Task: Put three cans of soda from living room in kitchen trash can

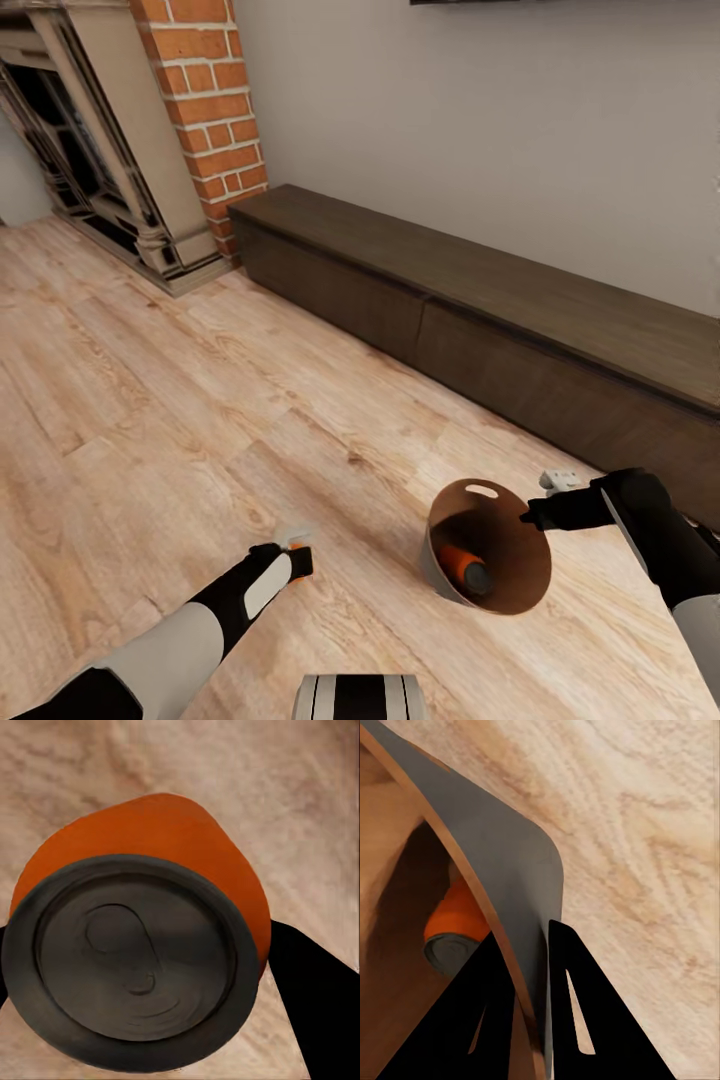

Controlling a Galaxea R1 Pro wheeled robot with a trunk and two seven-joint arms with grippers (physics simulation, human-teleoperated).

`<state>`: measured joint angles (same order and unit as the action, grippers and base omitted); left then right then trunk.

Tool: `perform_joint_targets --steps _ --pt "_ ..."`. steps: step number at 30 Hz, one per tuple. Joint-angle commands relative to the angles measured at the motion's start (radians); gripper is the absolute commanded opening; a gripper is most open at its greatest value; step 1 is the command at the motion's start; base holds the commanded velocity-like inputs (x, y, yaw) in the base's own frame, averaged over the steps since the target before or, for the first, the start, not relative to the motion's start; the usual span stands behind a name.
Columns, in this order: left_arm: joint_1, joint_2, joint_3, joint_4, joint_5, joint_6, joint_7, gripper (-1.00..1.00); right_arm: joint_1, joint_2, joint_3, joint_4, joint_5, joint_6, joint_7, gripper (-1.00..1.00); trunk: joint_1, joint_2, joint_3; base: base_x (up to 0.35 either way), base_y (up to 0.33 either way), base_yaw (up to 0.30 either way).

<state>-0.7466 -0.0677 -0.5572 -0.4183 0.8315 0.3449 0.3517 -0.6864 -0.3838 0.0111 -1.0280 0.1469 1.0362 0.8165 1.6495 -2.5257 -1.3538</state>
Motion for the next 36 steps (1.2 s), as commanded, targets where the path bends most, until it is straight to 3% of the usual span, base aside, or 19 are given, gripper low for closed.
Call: perform_joint_targets --steps 1,6,10,13,15,18,19,20,22,23,25,27,30,34,36 --pt "0.018 0.005 0.004 -0.041 -0.001 0.003 0.002 -1.00 -0.002 0.000 0.000 0.008 -0.027 0.011 0.006 -1.00 0.000 0.000 0.004 0.000 0.000 0.000" --pt "0.056 0.015 0.020 -0.142 -0.003 0.009 0.033 -1.00 -0.004 0.000 -0.001 0.020 -0.027 0.011 0.006 -1.00 -0.003 0.001 0.023 0.000 0.000 0.086" --pt "0.091 0.042 0.051 -0.330 -0.002 0.044 0.079 -1.00 -0.025 0.000 -0.002 0.063 -0.027 0.011 0.005 -1.00 -0.004 0.002 0.039 0.000 0.000 0.240" --pt "0.102 0.059 0.085 -0.523 -0.002 0.138 0.088 -1.00 -0.061 0.005 -0.003 0.136 -0.025 0.011 -0.001 -1.00 -0.006 0.003 0.050 0.000 0.000 0.276" --pt "0.105 0.054 0.124 -0.636 -0.002 0.204 0.090 -1.00 -0.085 0.010 -0.002 0.181 -0.023 0.011 -0.006 -1.00 -0.007 0.004 0.058 0.000 0.000 0.288" --pt "0.106 0.047 0.147 -0.756 0.001 0.246 0.091 -1.00 -0.112 0.013 -0.003 0.224 -0.022 0.011 -0.025 -1.00 -0.008 0.004 0.070 0.000 0.000 0.293" --pt "0.114 0.048 0.156 -0.900 0.006 0.319 0.092 -1.00 -0.138 0.021 -0.003 0.264 -0.023 0.011 -0.054 -1.00 -0.009 0.004 0.074 0.000 0.000 0.296" --pt "0.126 0.046 0.166 -0.987 0.015 0.384 0.092 -1.00 -0.150 0.032 -0.003 0.286 -0.024 0.011 -0.079 -1.00 -0.009 0.005 0.078 0.000 0.000 0.296" --pt "0.140 0.035 0.194 -1.093 0.041 0.474 0.102 -1.00 -0.164 0.066 -0.003 0.309 -0.025 0.011 -0.138 -1.00 -0.010 0.005 0.085 0.000 0.000 0.297" --pt "0.140 0.028 0.197 -1.107 0.046 0.488 0.109 -1.00 -0.165 0.074 -0.003 0.312 -0.026 0.011 -0.152 -1.00 -0.010 0.005 0.089 0.000 0.000 0.298" --pt "0.137 -0.034 0.207 -1.143 0.070 0.549 0.174 -1.00 -0.169 0.098 -0.001 0.317 -0.028 0.011 -0.193 -1.00 -0.011 0.006 0.097 0.000 0.000 0.299" --pt "0.127 -0.069 0.209 -1.153 0.104 0.614 0.213 -1.00 -0.170 0.105 -0.001 0.318 -0.027 0.011 -0.206 -1.00 -0.012 0.006 0.105 0.000 0.000 0.299" --pt "0.105 -0.088 0.210 -1.142 0.212 0.652 0.239 -1.00 -0.171 0.108 -0.001 0.317 -0.025 0.011 -0.213 -1.00 -0.013 0.007 0.116 0.000 0.000 0.299" --pt "0.073 -0.095 0.194 -1.064 0.268 0.666 0.248 -1.00 -0.170 0.112 0.000 0.314 -0.024 0.011 -0.215 -1.00 -0.015 0.008 0.132 0.000 0.000 0.299" --pt "0.051 -0.096 0.158 -1.013 0.279 0.669 0.250 -1.00 -0.168 0.137 0.001 0.314 -0.023 0.011 -0.221 -1.00 -0.016 0.008 0.139 0.000 0.000 0.299"
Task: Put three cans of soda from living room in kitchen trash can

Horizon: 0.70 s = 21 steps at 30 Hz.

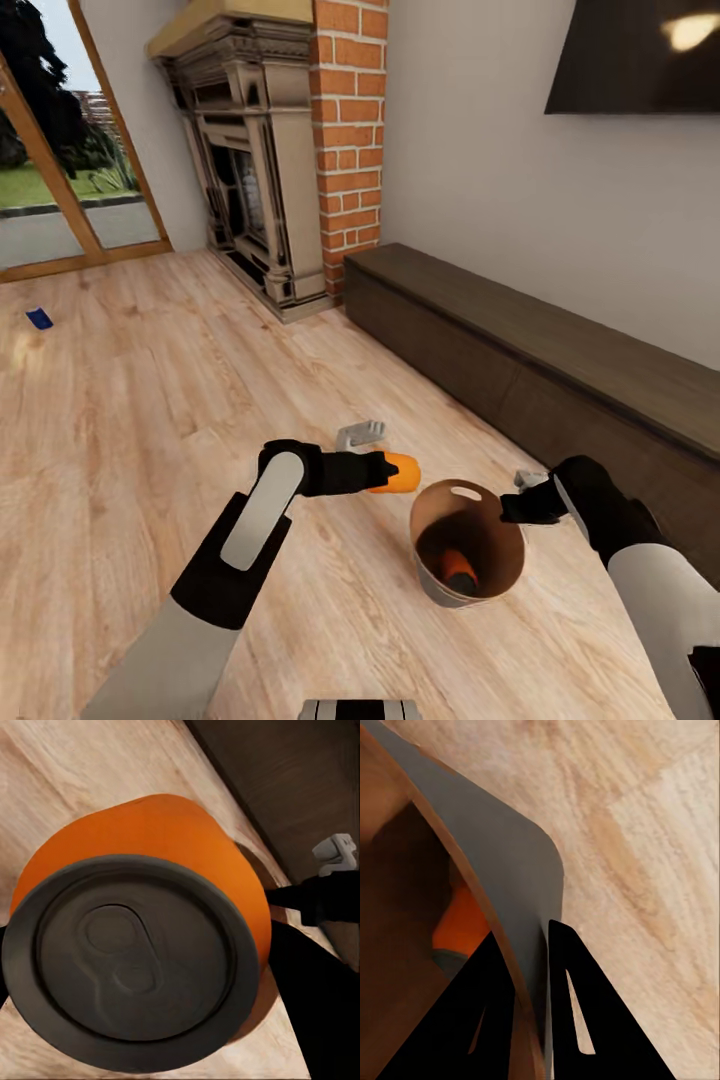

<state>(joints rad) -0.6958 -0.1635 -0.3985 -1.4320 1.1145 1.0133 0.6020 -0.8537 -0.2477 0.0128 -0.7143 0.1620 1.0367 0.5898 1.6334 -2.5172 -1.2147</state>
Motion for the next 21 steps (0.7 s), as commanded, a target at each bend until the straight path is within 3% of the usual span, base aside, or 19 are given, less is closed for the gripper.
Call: perform_joint_targets --steps 1,6,12,18,21 --pt "-0.007 0.000 -0.011 0.015 0.001 0.002 0.001 -1.00 0.000 0.020 -0.001 0.000 -0.038 0.011 -0.016 -1.00 -0.001 0.000 0.004 0.000 0.000 0.299" --pt "-0.017 0.000 -0.041 0.038 0.011 0.008 0.002 -1.00 0.002 0.091 -0.001 0.000 -0.043 0.011 -0.122 -1.00 -0.003 0.001 0.023 0.000 0.000 0.299" --pt "-0.028 0.003 -0.088 0.053 0.018 0.020 0.003 -1.00 0.007 0.159 0.000 -0.002 -0.043 0.011 -0.143 -1.00 -0.006 0.003 0.047 0.000 0.000 0.299" --pt "-0.078 0.007 -0.200 0.265 0.018 0.022 0.003 -1.00 0.009 0.190 0.001 -0.002 -0.046 0.011 -0.145 -1.00 -0.008 0.004 0.070 0.000 0.000 0.299" --pt "-0.088 0.008 -0.220 0.348 0.017 0.022 0.004 -1.00 0.010 0.193 0.001 -0.002 -0.047 0.011 -0.145 -1.00 -0.010 0.005 0.081 0.000 0.000 0.299"
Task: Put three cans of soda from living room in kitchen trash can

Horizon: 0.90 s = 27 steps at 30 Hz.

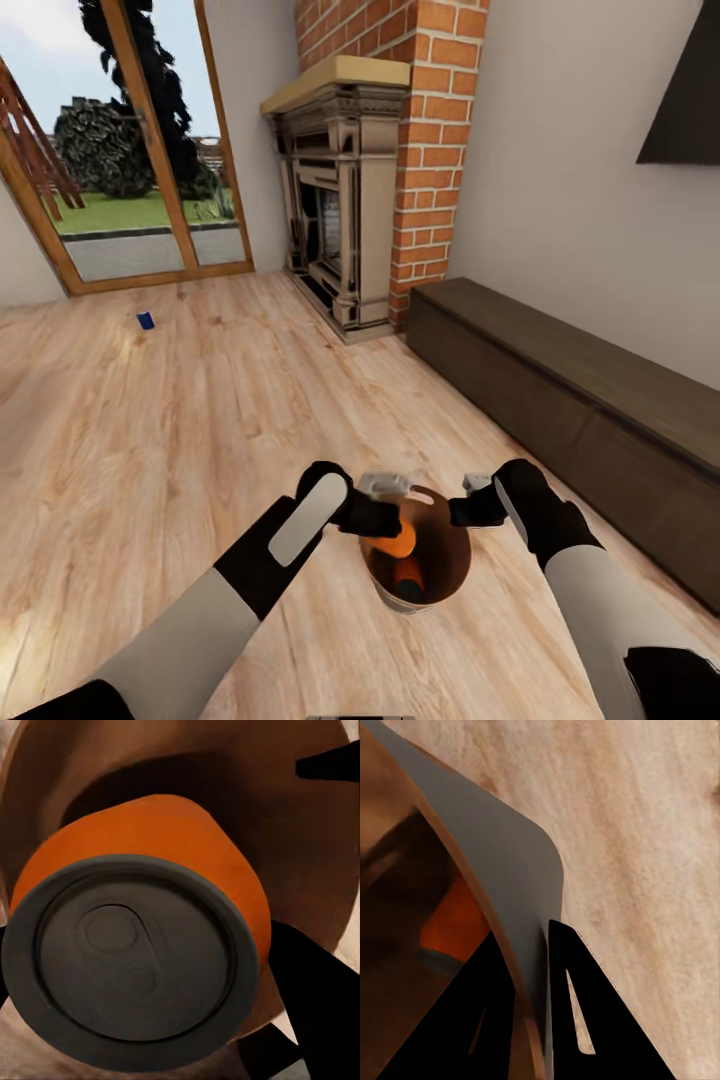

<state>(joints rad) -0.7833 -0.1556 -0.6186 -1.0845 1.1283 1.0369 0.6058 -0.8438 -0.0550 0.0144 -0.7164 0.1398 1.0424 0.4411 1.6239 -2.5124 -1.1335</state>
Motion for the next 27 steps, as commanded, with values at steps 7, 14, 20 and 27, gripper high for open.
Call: perform_joint_targets --steps 7,14,20,27 --pt "-0.016 -0.003 -0.007 0.113 -0.004 -0.006 -0.001 1.00 0.010 0.016 -0.001 -0.034 -0.026 0.005 0.007 -1.00 -0.001 0.001 0.012 0.000 0.000 0.299" --pt "-0.017 -0.002 -0.008 0.108 -0.010 -0.019 0.002 1.00 0.015 0.023 -0.001 -0.041 -0.025 0.005 0.007 -1.00 -0.001 0.001 0.012 0.000 0.000 0.257" --pt "-0.007 0.022 0.014 0.005 -0.011 -0.106 0.000 1.00 0.015 0.023 0.000 -0.043 -0.025 0.005 0.007 -1.00 -0.001 0.001 0.012 0.000 0.000 0.041" --pt "0.181 0.142 0.267 -0.402 -0.011 -0.181 0.002 1.00 0.015 0.018 -0.002 -0.045 -0.025 0.005 0.007 -1.00 -0.001 0.001 0.012 0.006 0.005 0.002"
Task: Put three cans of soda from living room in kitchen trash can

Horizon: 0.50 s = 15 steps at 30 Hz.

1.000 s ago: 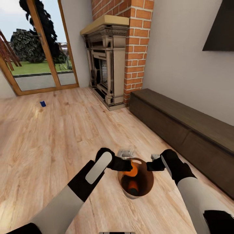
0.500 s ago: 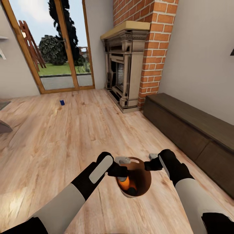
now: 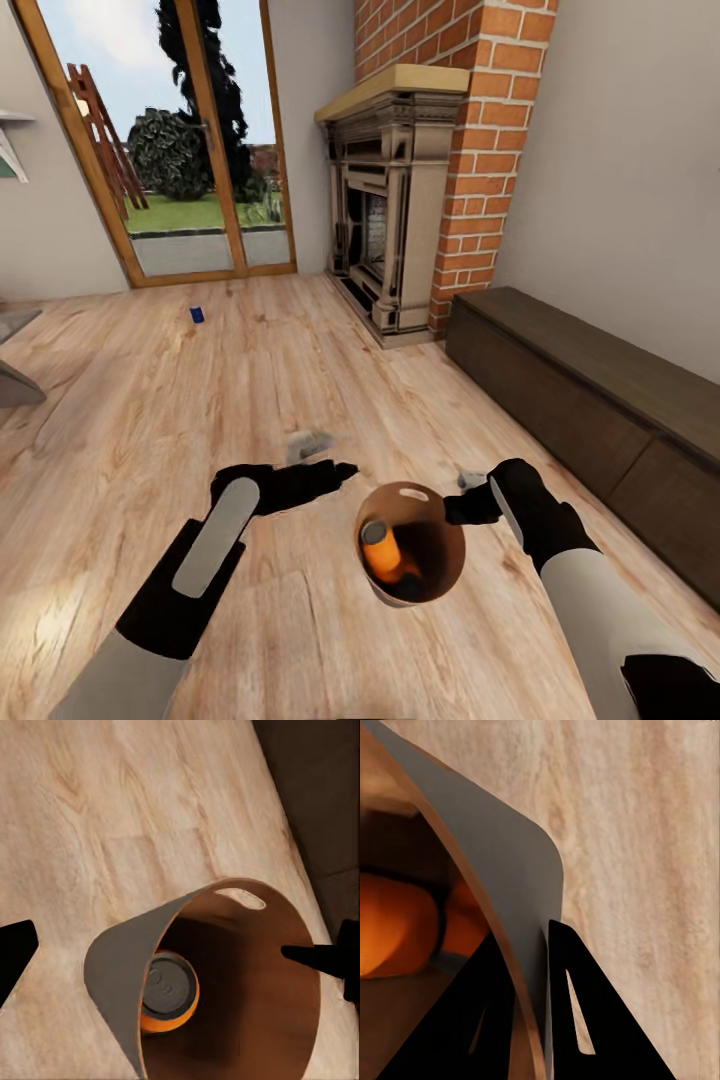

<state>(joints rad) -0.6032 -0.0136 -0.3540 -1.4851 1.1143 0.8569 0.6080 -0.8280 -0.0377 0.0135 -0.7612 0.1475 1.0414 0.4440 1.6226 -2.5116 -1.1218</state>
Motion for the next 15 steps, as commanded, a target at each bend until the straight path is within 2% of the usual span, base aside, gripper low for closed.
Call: perform_joint_targets --steps 1,3,4,5,7,8,9,10,12,13,14,15 --pt "0.016 0.012 0.024 -0.017 0.003 -0.004 -0.001 1.00 0.000 -0.001 -0.001 0.000 -0.033 0.006 0.004 -1.00 0.000 0.000 0.000 0.118 0.101 0.000" --pt "0.037 0.032 0.056 -0.033 0.003 -0.007 -0.005 1.00 0.000 -0.002 0.000 0.000 -0.034 0.006 0.005 -1.00 0.000 0.000 0.000 0.191 0.158 0.000" --pt "0.047 0.042 0.083 -0.040 0.003 -0.008 -0.006 1.00 0.000 -0.002 0.000 0.000 -0.033 0.006 0.006 -1.00 0.000 0.000 0.000 0.242 0.196 0.000" --pt "0.051 0.045 0.094 -0.040 0.003 -0.008 -0.005 1.00 0.001 -0.002 0.000 -0.001 -0.033 0.006 0.007 -1.00 0.000 0.000 0.000 0.231 0.186 0.000" --pt "0.074 0.051 0.151 -0.035 0.002 -0.008 -0.002 1.00 0.005 -0.003 0.000 -0.002 -0.033 0.006 0.009 -1.00 -0.001 0.000 0.004 0.133 0.107 0.000" --pt "0.106 0.053 0.179 -0.028 0.001 -0.010 -0.001 1.00 0.007 -0.004 0.000 -0.007 -0.033 0.006 0.009 -1.00 -0.001 0.000 0.008 0.067 0.054 0.000" --pt "0.179 0.055 0.212 -0.008 -0.014 -0.032 -0.003 1.00 0.015 -0.004 0.000 -0.020 -0.033 0.006 0.010 -1.00 -0.001 0.001 0.012 0.034 0.027 0.000" --pt "0.205 0.057 0.222 0.001 -0.024 -0.051 -0.005 1.00 0.017 -0.005 0.000 -0.026 -0.033 0.006 0.010 -1.00 -0.002 0.001 0.016 0.027 0.022 0.000" --pt "0.281 0.077 0.270 0.058 -0.059 -0.151 -0.011 1.00 0.023 -0.003 -0.002 -0.056 -0.031 0.006 0.010 -1.00 -0.003 0.001 0.023 0.014 0.012 0.000" --pt "0.292 0.081 0.278 0.081 -0.064 -0.173 -0.011 1.00 0.024 -0.003 -0.003 -0.063 -0.031 0.006 0.010 -1.00 -0.003 0.002 0.027 0.009 0.007 0.000" --pt "0.317 0.087 0.298 0.190 -0.077 -0.239 -0.014 1.00 0.026 -0.003 -0.004 -0.086 -0.029 0.006 0.010 -1.00 -0.004 0.002 0.031 0.004 0.003 0.000" --pt "0.323 0.090 0.303 0.243 -0.079 -0.264 -0.017 1.00 0.026 -0.003 -0.004 -0.093 -0.028 0.006 0.010 -1.00 -0.004 0.002 0.035 0.002 0.002 0.000"
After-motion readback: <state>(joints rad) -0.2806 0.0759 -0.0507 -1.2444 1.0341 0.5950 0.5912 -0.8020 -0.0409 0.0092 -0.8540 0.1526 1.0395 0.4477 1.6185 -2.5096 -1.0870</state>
